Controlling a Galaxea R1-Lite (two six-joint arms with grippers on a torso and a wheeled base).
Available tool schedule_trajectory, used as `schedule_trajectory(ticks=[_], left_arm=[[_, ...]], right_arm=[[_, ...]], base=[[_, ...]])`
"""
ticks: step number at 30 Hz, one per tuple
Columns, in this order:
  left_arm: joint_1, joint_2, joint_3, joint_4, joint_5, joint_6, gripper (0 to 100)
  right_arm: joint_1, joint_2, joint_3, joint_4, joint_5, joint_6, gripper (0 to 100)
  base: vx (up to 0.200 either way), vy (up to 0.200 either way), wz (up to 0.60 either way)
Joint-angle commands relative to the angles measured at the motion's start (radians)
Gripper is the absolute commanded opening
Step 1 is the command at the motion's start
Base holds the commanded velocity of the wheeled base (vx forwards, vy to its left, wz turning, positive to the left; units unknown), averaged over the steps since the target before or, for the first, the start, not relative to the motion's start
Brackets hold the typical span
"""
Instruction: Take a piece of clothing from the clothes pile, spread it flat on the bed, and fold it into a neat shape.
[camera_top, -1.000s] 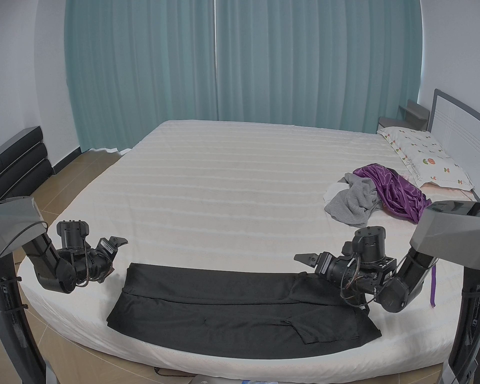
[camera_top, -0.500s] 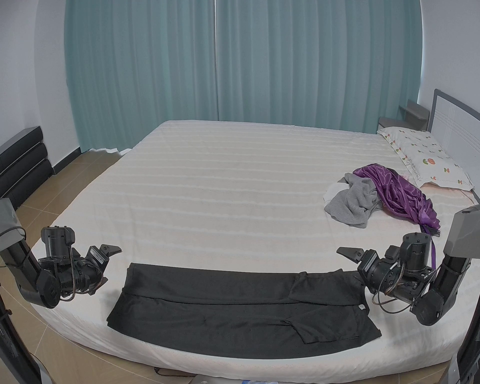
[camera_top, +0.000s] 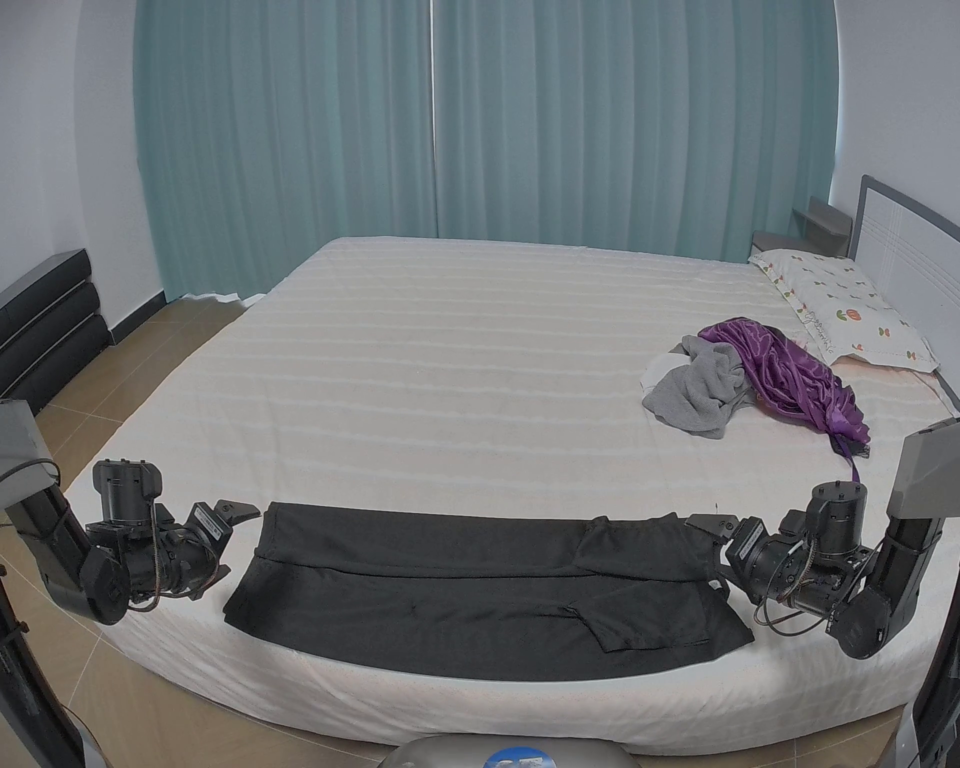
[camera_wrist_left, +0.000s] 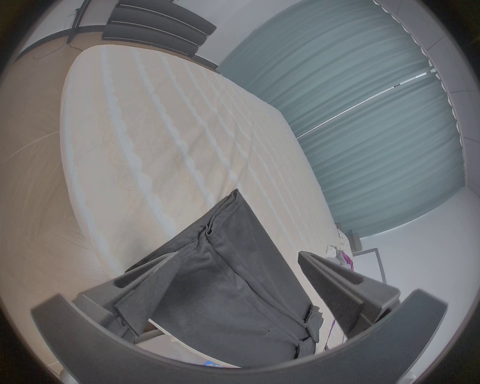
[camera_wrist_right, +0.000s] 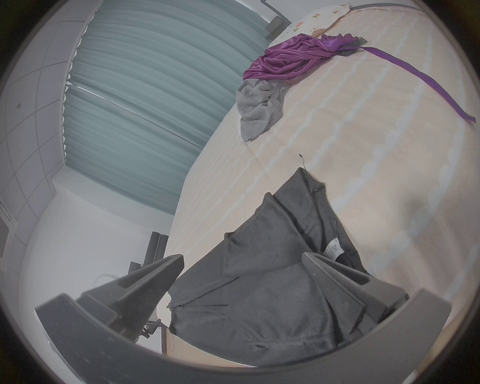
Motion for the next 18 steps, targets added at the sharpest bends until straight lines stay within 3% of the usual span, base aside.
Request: schedule_trajectory(ticks=[1, 8, 18], left_arm=[[-0.046, 0.092, -0.040, -0.001, 0.024, 0.001, 100], [-0.083, 0.198, -0.126, -0.001, 0.144, 0.001, 100], [-0.089, 0.275, -0.229, -0.002, 0.211, -0.002, 100]], right_arm=[[0.006, 0.033, -0.006, -0.002, -0.001, 0.000, 100], [0.009, 0.034, -0.009, -0.001, -0.001, 0.000, 100], [0.011, 0.045, -0.013, -0.002, -0.001, 0.000, 100]], base=[[0.000, 0.000, 0.00], [0.000, 0.000, 0.00], [0.000, 0.000, 0.00]])
